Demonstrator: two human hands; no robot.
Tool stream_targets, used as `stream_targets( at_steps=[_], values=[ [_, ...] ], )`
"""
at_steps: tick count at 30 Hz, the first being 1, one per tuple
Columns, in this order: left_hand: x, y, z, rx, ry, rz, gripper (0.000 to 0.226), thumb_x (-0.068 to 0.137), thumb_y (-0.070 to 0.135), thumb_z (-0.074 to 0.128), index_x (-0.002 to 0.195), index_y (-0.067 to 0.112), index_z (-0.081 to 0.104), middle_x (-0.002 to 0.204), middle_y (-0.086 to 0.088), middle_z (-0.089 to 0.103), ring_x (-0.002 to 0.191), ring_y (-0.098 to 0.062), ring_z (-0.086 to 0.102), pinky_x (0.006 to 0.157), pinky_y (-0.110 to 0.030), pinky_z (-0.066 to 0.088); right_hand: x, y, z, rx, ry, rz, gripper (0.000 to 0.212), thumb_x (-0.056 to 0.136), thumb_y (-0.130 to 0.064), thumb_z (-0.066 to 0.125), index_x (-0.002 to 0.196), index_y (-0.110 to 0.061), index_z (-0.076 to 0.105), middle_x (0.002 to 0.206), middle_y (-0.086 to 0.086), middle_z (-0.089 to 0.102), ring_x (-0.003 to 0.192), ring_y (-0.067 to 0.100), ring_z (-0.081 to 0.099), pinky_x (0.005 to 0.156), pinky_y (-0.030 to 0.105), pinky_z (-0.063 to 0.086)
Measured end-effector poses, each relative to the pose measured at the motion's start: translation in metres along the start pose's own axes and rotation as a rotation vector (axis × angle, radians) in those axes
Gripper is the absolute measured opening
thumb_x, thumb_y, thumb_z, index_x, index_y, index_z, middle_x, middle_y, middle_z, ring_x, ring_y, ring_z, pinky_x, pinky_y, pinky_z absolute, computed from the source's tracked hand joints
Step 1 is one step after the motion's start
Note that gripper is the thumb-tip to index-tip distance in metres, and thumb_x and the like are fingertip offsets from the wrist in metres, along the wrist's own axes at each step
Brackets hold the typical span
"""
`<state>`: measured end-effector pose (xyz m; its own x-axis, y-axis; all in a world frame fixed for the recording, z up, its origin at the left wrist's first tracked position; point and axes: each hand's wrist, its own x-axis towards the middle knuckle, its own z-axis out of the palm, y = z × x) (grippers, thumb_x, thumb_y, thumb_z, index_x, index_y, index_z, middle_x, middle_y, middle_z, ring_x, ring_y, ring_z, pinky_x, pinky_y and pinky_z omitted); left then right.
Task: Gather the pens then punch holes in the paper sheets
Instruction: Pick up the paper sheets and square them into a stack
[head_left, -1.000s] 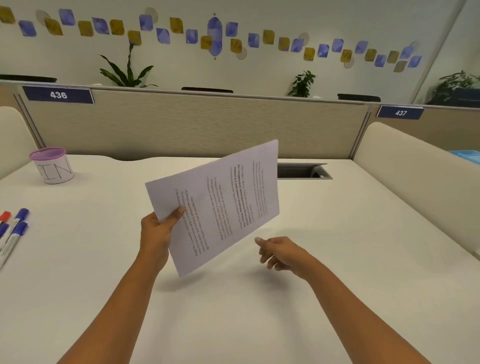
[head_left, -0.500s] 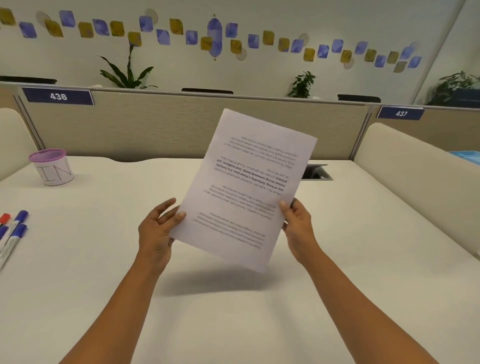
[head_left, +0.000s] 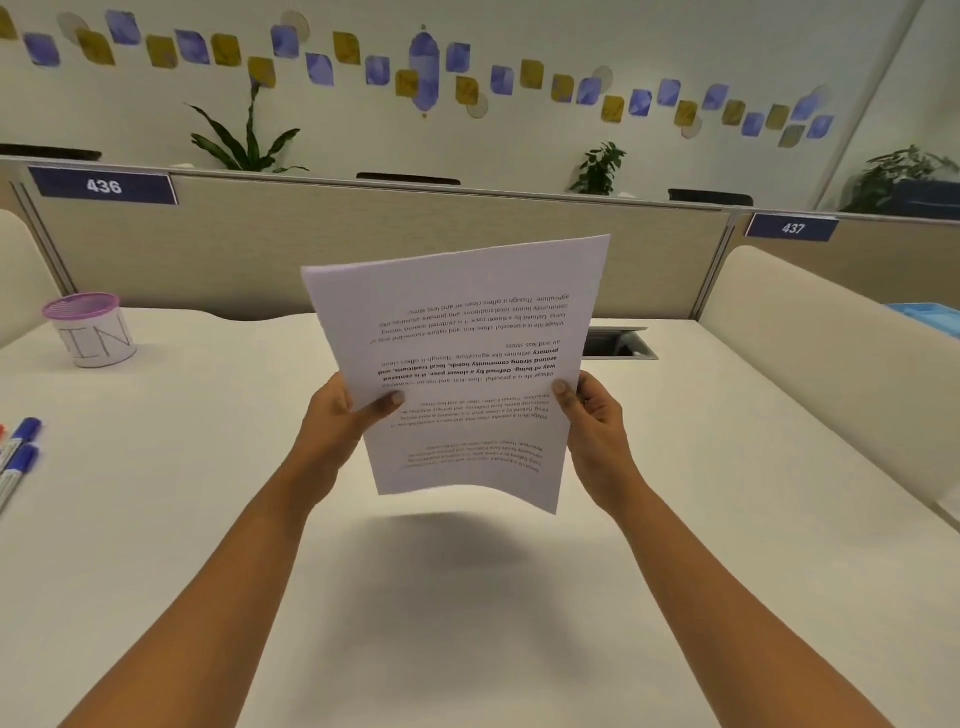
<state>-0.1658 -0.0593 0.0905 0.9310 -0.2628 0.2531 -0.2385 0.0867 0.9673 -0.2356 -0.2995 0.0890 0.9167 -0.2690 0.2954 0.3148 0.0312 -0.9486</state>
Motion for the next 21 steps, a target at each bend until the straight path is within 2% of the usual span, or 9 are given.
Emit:
stream_targets(
  at_steps=[2,4,7,9,12,15,21],
  values=[
    [0.001,0.000,0.001,-0.042,0.026,-0.004,0.019,0.081,0.017,0.066,0.097,0.027,0.067,0.098,0.011,0.073,0.088,-0.016,0.068,0.081,-0.034,0.055,0.000,-0.001,0.001,-0.009,0.004,0.002,0.019,0.097,-0.020,0.043,0.106,-0.021,0.060,0.098,-0.004,0.069,0.076,0.011,0.068,0.065,0.028,0.057],
    [0.003,0.000,0.003,-0.051,0.053,-0.005,0.015,0.085,0.014,0.062,0.093,0.024,0.068,0.095,0.007,0.073,0.084,-0.018,0.067,0.079,-0.035,0.053,0.001,-0.001,0.001,-0.002,0.020,0.011,0.018,0.097,-0.020,0.044,0.105,-0.021,0.060,0.097,-0.004,0.069,0.075,0.009,0.068,0.064,0.026,0.057],
    [0.003,-0.001,0.002,-0.049,0.088,0.003,0.013,0.084,0.013,0.063,0.089,0.024,0.068,0.086,0.011,0.074,0.075,-0.012,0.068,0.070,-0.025,0.053,-0.001,0.002,0.000,0.000,0.026,0.025,0.017,0.096,-0.021,0.046,0.105,-0.020,0.060,0.097,-0.004,0.070,0.076,0.009,0.068,0.065,0.024,0.056],
    [0.001,-0.005,0.002,-0.040,0.078,-0.010,0.014,0.082,0.012,0.066,0.088,0.023,0.069,0.082,0.014,0.075,0.072,-0.006,0.069,0.063,-0.017,0.054,-0.004,0.006,0.000,-0.013,0.036,0.043,0.017,0.094,-0.021,0.050,0.107,-0.020,0.060,0.100,-0.002,0.070,0.081,0.015,0.068,0.069,0.028,0.059],
    [-0.005,-0.015,0.005,-0.070,0.066,-0.046,0.014,0.080,0.009,0.067,0.087,0.021,0.069,0.081,0.013,0.075,0.072,-0.005,0.070,0.060,-0.014,0.054,-0.007,0.013,0.001,-0.024,0.051,0.085,0.024,0.091,-0.017,0.055,0.114,-0.016,0.060,0.109,0.004,0.068,0.091,0.022,0.067,0.077,0.034,0.059],
    [-0.008,-0.016,0.008,-0.074,0.088,-0.052,0.012,0.083,0.010,0.064,0.087,0.020,0.069,0.079,0.012,0.075,0.069,-0.006,0.069,0.060,-0.016,0.054,-0.009,0.016,0.002,-0.021,0.076,0.095,0.019,0.092,-0.014,0.054,0.110,-0.017,0.061,0.111,0.007,0.067,0.091,0.024,0.066,0.078,0.036,0.058],
    [-0.001,-0.005,0.006,-0.045,0.073,0.027,0.012,0.081,0.011,0.066,0.085,0.022,0.069,0.080,0.013,0.075,0.068,-0.005,0.067,0.061,-0.016,0.055,-0.003,0.012,0.001,0.017,0.069,0.051,0.019,0.091,-0.014,0.056,0.107,-0.020,0.063,0.103,-0.002,0.070,0.082,0.011,0.069,0.066,0.022,0.057]
  ],
)
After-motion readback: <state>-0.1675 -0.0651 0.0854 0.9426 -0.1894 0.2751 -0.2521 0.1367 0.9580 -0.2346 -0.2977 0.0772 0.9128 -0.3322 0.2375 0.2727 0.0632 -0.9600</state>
